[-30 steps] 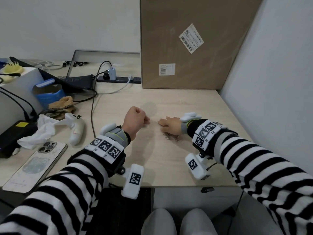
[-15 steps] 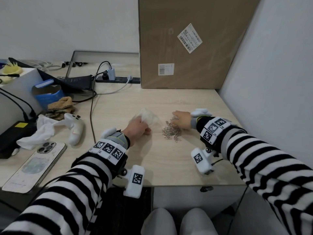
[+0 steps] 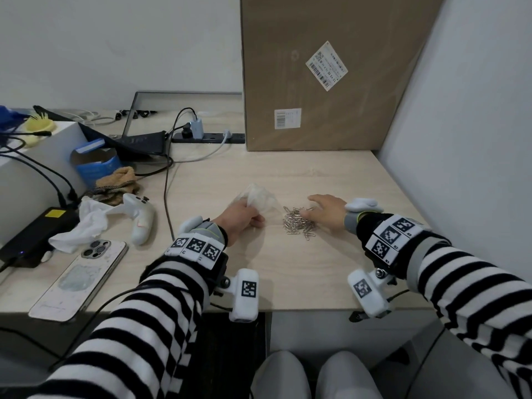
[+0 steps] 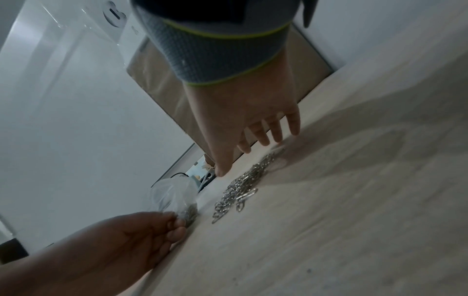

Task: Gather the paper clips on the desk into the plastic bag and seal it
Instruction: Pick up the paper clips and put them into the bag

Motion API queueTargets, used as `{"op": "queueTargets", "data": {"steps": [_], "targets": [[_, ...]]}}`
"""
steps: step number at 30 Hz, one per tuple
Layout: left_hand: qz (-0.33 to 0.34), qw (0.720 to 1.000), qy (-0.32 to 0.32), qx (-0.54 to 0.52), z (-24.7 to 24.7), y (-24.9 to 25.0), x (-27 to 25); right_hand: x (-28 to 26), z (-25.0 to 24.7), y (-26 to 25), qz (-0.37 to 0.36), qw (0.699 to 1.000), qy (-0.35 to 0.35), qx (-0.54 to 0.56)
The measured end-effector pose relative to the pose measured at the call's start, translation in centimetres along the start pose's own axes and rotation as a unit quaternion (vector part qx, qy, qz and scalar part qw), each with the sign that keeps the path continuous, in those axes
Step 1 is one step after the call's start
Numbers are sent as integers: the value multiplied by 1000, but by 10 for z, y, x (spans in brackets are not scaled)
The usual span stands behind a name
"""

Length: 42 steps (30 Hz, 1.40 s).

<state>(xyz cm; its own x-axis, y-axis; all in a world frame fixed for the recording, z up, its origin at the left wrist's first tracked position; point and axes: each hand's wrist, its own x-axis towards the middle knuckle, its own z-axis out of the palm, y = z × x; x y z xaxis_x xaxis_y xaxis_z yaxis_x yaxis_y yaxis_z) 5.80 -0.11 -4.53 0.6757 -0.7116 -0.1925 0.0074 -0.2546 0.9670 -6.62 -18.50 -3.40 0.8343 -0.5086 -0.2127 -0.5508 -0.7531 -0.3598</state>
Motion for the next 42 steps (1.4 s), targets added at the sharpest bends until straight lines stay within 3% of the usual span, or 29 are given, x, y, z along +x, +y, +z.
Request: {"op": "queueTargets", "data": {"steps": [4,11,17,24,26,30,36,39,42], "targets": [[-12,999,28,-12,2,1,-2,-1,7,-11,2,997,-37,-63],[-13,996,85,-27,6,12,-11,0,15,-30,-3,994,-24,-106],[21,992,121,-7,7,21,-15,-4,10,-29,12,998,5,-69],[44,988,147,-6,11,31,-18,-12,1,-15,57,994,71,67],[61,985,162,3,12,36,-21,-10,1,-9,65,981,93,159],[97,973,206,27,9,48,-22,-12,-5,-13,81,914,129,377],[111,975,190,27,6,69,-23,-16,-38,-35,2,840,150,522],[103,979,169,45,6,74,-23,-24,-57,-56,-44,823,139,549],[100,982,149,57,8,76,-23,-30,-70,-75,-82,843,129,515]]}}
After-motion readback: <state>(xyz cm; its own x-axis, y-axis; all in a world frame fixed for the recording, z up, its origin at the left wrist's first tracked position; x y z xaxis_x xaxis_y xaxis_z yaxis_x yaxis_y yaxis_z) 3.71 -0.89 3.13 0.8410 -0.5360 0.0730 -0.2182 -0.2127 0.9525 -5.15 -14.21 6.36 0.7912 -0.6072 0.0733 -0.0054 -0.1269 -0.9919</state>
